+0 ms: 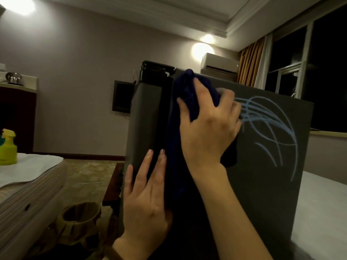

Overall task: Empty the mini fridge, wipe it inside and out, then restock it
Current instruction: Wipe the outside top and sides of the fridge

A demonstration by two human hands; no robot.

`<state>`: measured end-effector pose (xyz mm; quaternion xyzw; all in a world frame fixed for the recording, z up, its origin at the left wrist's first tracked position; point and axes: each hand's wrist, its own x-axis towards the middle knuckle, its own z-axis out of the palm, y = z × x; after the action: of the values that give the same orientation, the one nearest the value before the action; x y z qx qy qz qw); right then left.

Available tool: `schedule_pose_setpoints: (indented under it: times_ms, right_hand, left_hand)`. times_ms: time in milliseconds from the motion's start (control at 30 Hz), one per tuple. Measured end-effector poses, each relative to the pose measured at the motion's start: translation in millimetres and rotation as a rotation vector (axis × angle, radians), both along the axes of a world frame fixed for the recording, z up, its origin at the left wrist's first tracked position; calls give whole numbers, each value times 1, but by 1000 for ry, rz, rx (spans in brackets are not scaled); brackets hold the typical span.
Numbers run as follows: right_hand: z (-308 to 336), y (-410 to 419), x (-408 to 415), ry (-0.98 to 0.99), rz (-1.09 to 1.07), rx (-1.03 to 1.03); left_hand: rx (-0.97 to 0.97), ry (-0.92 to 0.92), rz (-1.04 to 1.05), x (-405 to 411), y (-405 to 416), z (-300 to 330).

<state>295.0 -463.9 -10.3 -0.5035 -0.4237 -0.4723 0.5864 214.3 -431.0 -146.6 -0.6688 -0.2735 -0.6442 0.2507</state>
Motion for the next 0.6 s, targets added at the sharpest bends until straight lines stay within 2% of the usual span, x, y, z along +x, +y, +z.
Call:
schedule_pose_setpoints:
  times_ms: [100, 200, 267, 333, 500, 600]
  right_hand:
    - [-47, -6, 9, -26, 1, -102]
    - [-107, -13, 18, 74, -27, -165]
    - [-117, -15, 19, 118, -42, -158]
    - [-94, -12, 19, 101, -42, -130]
    - [21, -1, 26, 142, 2, 34]
    - [17, 2, 29, 103, -13, 27]
  left_hand:
    - [1, 1, 26, -1, -2, 2]
    - [-21, 22, 12, -1, -6, 5]
    - [-38, 55, 33, -4, -8, 9]
    - [-52, 80, 69, -7, -10, 16]
    - [-37, 133, 72, -11, -10, 47]
    - [-25, 147, 119, -5, -8, 66]
